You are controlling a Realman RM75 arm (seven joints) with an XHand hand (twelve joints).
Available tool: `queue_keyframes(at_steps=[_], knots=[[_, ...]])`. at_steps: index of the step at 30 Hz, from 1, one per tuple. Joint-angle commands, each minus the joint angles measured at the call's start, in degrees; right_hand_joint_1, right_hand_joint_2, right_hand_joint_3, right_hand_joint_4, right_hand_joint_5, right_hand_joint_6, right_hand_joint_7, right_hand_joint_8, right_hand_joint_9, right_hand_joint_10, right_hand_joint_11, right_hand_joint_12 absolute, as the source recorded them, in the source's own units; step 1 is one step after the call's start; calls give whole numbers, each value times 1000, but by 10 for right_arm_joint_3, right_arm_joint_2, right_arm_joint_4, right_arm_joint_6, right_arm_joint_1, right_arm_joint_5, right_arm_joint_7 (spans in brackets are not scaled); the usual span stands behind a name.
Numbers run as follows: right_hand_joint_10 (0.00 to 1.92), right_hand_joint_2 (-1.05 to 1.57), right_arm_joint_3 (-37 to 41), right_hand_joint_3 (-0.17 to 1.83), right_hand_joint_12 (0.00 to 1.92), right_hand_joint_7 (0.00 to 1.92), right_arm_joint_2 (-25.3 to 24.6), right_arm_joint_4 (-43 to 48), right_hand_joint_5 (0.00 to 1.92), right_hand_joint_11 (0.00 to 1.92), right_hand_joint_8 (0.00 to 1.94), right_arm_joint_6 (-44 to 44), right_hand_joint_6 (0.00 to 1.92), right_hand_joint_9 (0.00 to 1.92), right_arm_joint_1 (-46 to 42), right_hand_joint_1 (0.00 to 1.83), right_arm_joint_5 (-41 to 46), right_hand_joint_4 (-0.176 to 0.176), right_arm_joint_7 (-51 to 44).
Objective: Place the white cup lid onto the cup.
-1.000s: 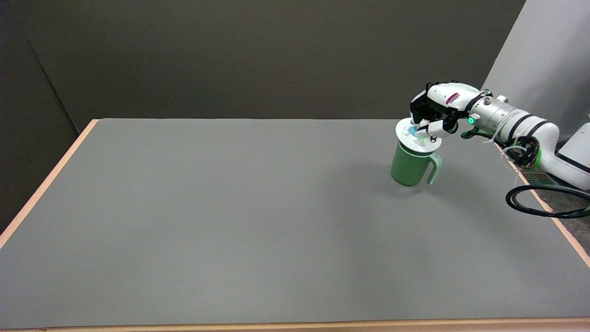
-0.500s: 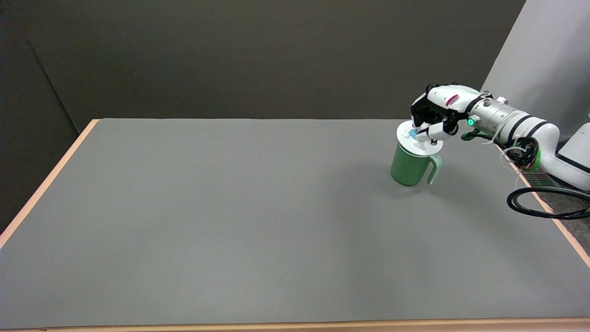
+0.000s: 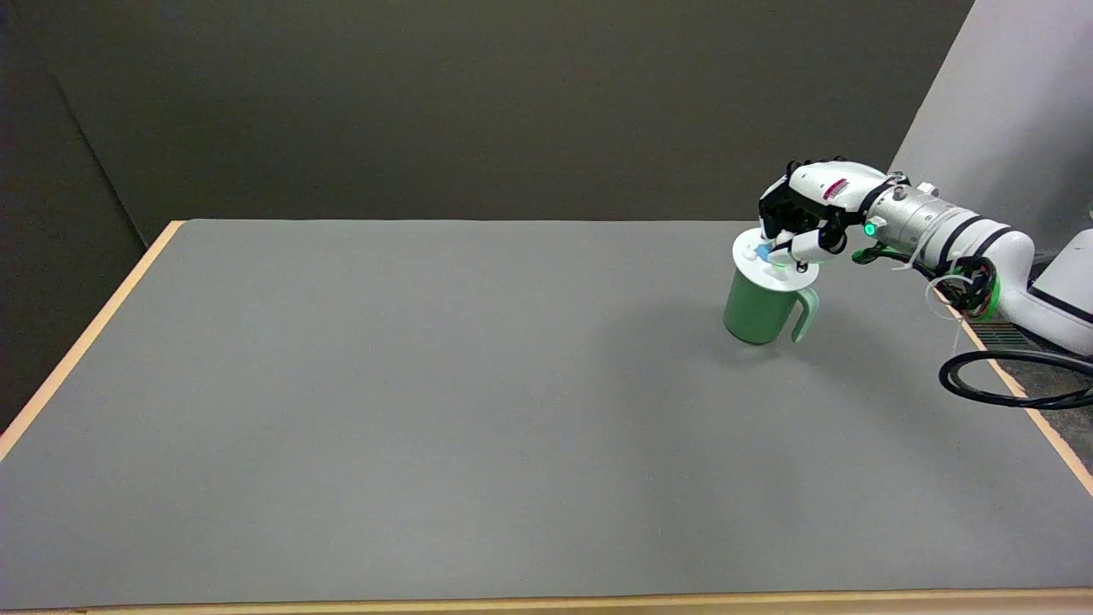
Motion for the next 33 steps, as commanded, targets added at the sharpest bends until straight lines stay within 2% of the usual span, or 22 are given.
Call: queue_keyframes(at_steps=[1,12,13,14,21,24,26,30,33], knots=[[621,1030,-4,227,1353,1066,1,-3,816,712,870,4,1310,1049,-4,1219,1,-29,2],[571,1026,2,227,1372,1073,1,-3,825,704,853,7,1293,1056,-6,1220,-3,-24,2],[397,865,2,684,1368,1021,1,-3,825,711,477,5,700,1019,-5,1108,-3,101,2],[291,752,2,972,1321,947,1,-3,790,721,241,4,293,974,-4,1020,-3,176,1],[266,651,16,1081,966,674,1,-3,547,829,180,1,185,852,-1,894,-3,172,-2],[252,596,25,1099,898,607,1,-3,433,839,173,0,165,806,0,858,-12,117,-2],[243,576,35,1101,850,577,0,-5,405,847,170,0,164,777,0,840,-28,106,-2],[235,567,66,1104,761,565,0,-6,398,875,169,5,166,756,0,818,-52,108,-2],[227,579,83,1107,702,590,0,-5,436,897,175,16,170,758,0,821,-58,134,-2]])
